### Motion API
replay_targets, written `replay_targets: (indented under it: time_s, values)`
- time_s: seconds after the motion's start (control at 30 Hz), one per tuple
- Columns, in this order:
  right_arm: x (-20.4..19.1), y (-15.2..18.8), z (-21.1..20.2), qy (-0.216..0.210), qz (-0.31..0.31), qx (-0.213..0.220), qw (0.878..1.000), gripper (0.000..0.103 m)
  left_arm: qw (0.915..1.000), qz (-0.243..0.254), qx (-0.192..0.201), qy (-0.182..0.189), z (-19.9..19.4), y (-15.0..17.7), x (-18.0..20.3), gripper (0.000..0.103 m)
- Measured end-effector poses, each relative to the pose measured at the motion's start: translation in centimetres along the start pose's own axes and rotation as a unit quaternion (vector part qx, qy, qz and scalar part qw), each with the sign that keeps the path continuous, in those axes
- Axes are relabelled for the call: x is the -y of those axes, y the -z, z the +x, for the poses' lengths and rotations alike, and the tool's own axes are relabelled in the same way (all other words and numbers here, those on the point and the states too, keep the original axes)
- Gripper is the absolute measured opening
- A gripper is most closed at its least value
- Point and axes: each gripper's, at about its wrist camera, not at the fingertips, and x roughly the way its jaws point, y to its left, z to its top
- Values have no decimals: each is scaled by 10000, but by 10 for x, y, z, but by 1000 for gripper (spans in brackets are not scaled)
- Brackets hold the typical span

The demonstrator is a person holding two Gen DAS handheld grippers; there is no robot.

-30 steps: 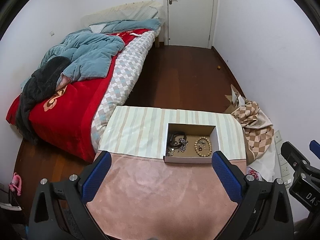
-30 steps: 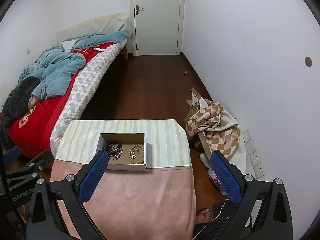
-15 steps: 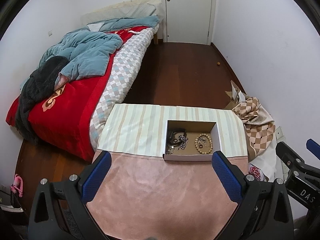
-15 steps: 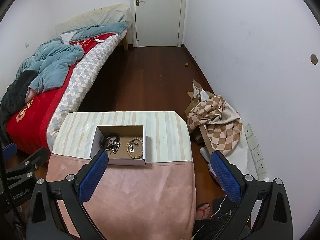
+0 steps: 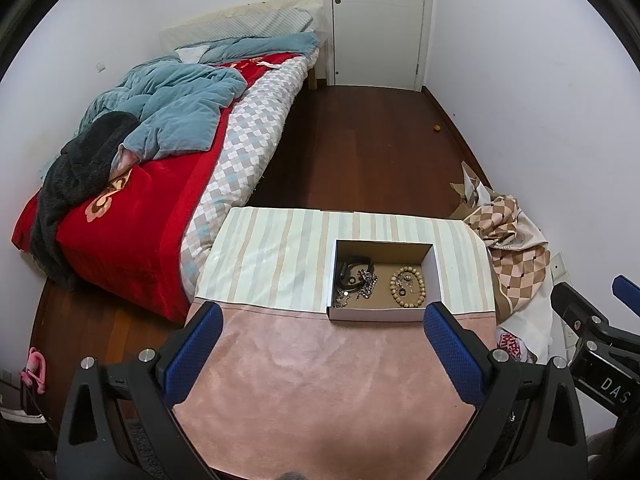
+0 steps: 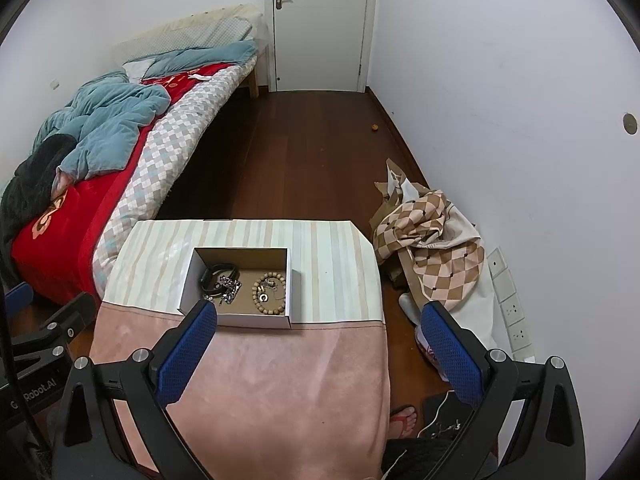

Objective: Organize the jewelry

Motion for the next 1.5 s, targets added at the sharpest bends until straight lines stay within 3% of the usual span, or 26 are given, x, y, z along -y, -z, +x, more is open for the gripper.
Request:
replay_targets:
  time_s: [1.5]
  values:
    - [-1,0,-4,-30,-73,22,10000,103,10000,-21,-4,-3,-7,2,-2,102]
